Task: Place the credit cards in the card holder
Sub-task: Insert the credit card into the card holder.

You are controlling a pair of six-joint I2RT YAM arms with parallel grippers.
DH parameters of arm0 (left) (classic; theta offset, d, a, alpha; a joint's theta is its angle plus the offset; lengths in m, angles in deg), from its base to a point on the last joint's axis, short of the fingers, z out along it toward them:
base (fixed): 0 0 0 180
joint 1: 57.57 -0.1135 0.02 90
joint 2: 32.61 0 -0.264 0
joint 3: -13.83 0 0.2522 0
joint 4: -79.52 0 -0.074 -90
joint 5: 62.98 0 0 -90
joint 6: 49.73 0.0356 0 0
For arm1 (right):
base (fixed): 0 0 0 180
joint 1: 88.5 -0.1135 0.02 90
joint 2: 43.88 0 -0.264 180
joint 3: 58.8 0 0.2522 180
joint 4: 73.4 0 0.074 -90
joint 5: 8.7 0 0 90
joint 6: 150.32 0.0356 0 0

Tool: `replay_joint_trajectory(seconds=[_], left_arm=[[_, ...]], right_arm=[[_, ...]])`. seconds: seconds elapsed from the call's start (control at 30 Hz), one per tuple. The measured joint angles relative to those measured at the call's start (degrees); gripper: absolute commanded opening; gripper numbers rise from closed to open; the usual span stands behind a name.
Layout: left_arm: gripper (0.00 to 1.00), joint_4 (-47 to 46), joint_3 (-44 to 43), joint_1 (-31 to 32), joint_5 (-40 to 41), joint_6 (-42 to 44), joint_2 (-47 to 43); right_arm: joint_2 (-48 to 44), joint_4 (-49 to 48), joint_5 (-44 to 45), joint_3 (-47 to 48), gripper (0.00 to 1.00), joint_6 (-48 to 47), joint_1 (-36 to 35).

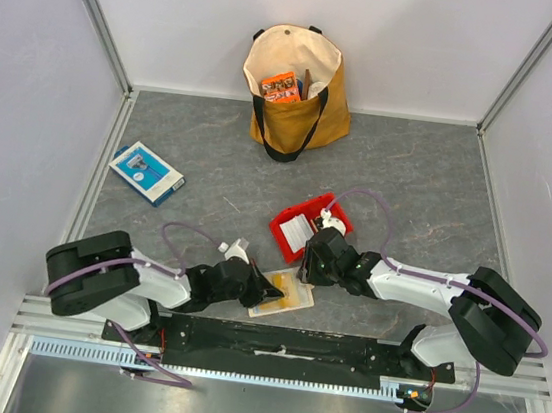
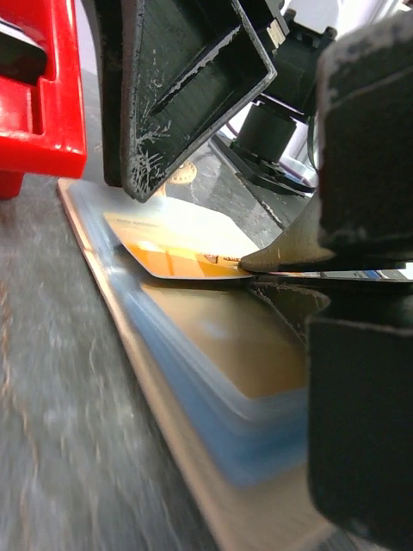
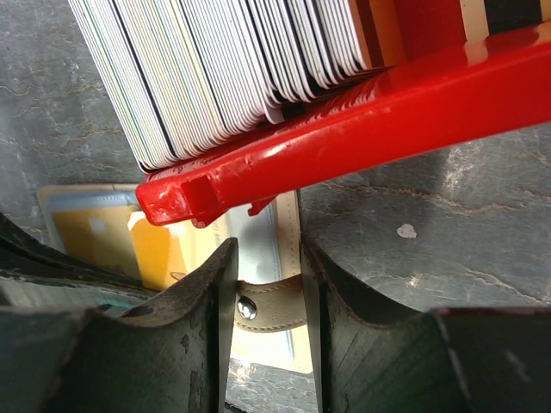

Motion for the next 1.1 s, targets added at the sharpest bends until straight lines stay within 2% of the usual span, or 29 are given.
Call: replay_joint_trajectory(seconds=[0.2, 0.3, 0.43, 0.53, 0.6, 0.77, 0.9, 1.1], left_arm=[[0.03, -5.8, -2.4, -0.2, -3.7, 2.4, 6.5], [0.14, -6.4, -2.4, -0.3, -4.4, 2.8, 6.9], [0.37, -5.6, -2.4, -0.4, -4.5, 3.3, 6.1], [0.41, -3.0, -2.7, -0.2, -5.0, 3.9, 3.6], [0.48, 0.0, -2.8, -0.2, -4.9, 4.1, 1.4], [0.48, 6.1, -3.5, 0.0, -4.8, 4.6, -2.3], [0.4, 8.7, -4.1, 0.0, -4.7, 4.6, -3.1], [0.38, 12.9, -6.0, 0.0, -4.3, 5.3, -2.9]], right_arm=[[0.0, -0.1, 0.0, 0.0, 0.43, -0.2, -0.1], [0.0, -0.1, 0.0, 0.0, 0.43, -0.2, -0.1], [-0.1, 0.0, 0.8, 0.0, 0.43, -0.1, -0.1], [-0.1, 0.0, 1.1, 0.0, 0.43, 0.0, -0.4], [-0.1, 0.0, 1.2, 0.0, 0.43, 0.0, -0.4], [-0.1, 0.0, 1.3, 0.0, 0.43, 0.0, -0.4], [-0.1, 0.0, 1.3, 0.0, 0.43, 0.0, -0.4], [-0.1, 0.0, 1.3, 0.0, 0.43, 0.0, -0.5]])
